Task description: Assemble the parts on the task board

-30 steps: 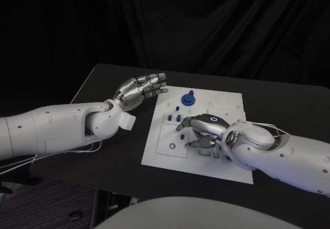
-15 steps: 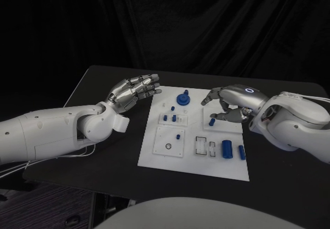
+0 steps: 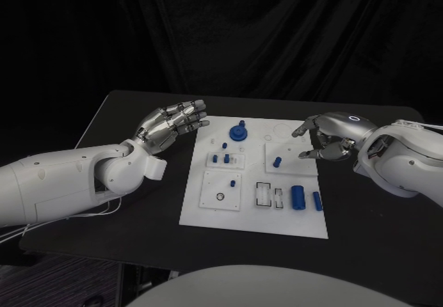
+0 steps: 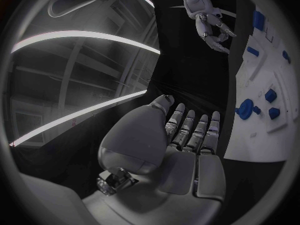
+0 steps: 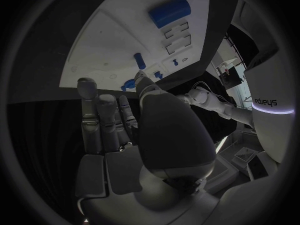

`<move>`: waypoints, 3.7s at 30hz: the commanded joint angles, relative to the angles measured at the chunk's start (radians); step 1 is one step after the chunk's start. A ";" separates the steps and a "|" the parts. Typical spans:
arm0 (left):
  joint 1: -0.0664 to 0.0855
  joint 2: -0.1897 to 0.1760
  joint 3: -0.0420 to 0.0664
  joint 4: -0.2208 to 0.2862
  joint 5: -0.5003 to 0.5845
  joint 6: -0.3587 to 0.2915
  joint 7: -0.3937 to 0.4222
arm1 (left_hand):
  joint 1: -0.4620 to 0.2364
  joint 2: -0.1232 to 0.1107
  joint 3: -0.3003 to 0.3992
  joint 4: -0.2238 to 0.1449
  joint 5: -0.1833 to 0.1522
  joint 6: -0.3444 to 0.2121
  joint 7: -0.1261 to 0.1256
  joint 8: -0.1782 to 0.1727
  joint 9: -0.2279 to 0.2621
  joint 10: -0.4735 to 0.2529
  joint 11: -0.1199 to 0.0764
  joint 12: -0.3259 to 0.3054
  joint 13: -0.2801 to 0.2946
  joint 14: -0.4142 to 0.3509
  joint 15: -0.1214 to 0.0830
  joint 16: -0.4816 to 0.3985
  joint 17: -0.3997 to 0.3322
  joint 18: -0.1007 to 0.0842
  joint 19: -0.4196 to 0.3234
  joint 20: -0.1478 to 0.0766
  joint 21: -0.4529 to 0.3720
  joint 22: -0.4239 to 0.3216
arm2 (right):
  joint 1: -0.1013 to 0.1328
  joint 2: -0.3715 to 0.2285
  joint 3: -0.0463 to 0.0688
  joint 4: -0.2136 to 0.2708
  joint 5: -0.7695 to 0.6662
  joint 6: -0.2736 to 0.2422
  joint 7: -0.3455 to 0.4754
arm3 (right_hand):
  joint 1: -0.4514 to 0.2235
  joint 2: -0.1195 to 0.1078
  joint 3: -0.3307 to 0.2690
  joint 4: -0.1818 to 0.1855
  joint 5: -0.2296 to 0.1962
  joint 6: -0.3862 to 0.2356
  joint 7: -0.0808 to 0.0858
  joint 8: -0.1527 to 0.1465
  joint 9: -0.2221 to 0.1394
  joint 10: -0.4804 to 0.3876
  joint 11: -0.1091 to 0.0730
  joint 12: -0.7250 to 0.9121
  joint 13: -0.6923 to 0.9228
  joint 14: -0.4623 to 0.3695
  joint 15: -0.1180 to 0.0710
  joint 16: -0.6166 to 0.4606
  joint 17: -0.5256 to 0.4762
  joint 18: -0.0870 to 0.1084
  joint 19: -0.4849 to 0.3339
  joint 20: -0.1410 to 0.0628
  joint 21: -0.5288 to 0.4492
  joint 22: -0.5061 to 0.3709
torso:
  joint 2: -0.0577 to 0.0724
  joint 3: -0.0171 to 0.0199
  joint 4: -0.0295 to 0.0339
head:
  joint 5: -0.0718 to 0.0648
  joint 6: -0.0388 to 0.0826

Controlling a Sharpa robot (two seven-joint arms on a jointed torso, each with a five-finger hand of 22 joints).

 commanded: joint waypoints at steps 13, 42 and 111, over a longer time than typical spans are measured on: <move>-0.005 0.005 0.001 -0.002 0.007 0.013 0.059 | -0.010 0.000 0.014 -0.002 0.005 0.009 0.011 0.004 0.001 0.014 0.004 0.010 0.002 0.010 0.000 0.008 0.002 -0.005 0.009 -0.001 0.001 -0.001 | -0.060 0.079 0.000 -0.094 0.038 0.002 0.056 | 0.063 0.034 0.011 -0.006 0.067 0.032 0.033 -0.012 -0.014 0.109 -0.016 -0.003 -0.013 0.032 -0.013 0.015 0.012 -0.019 0.039 -0.012 0.028 0.036 | 0.000 0.0032 0.0034 | -0.015 0.000; -0.027 0.008 0.001 -0.007 0.007 0.024 0.054 | -0.014 0.003 0.030 -0.008 0.006 0.017 0.015 0.006 0.001 0.021 0.011 0.018 0.003 0.009 -0.001 0.010 0.002 -0.005 0.010 -0.002 0.000 -0.005 | -0.098 0.166 0.001 -0.156 0.038 -0.011 0.117 | 0.067 0.054 0.050 -0.006 0.126 0.163 0.020 0.012 -0.003 0.316 -0.051 -0.023 -0.012 0.092 -0.045 0.042 0.061 -0.034 0.099 -0.043 0.113 0.072 | 0.002 0.0025 0.0022 | -0.017 0.000; -0.042 0.012 0.001 -0.022 0.007 0.033 0.030 | -0.026 0.005 0.069 -0.019 0.006 0.037 0.023 0.012 0.003 0.034 0.026 0.031 0.004 0.004 -0.003 0.015 0.001 -0.003 0.008 -0.002 -0.002 -0.015 | -0.101 0.345 0.001 -0.021 -0.131 -0.019 0.215 | 0.052 0.070 0.104 -0.096 0.232 0.333 -0.042 0.116 0.189 0.484 -0.112 -0.094 -0.001 0.207 -0.101 0.133 0.213 -0.080 0.209 -0.098 0.398 0.144 | 0.000 0.0013 0.0062 | 0.041 0.000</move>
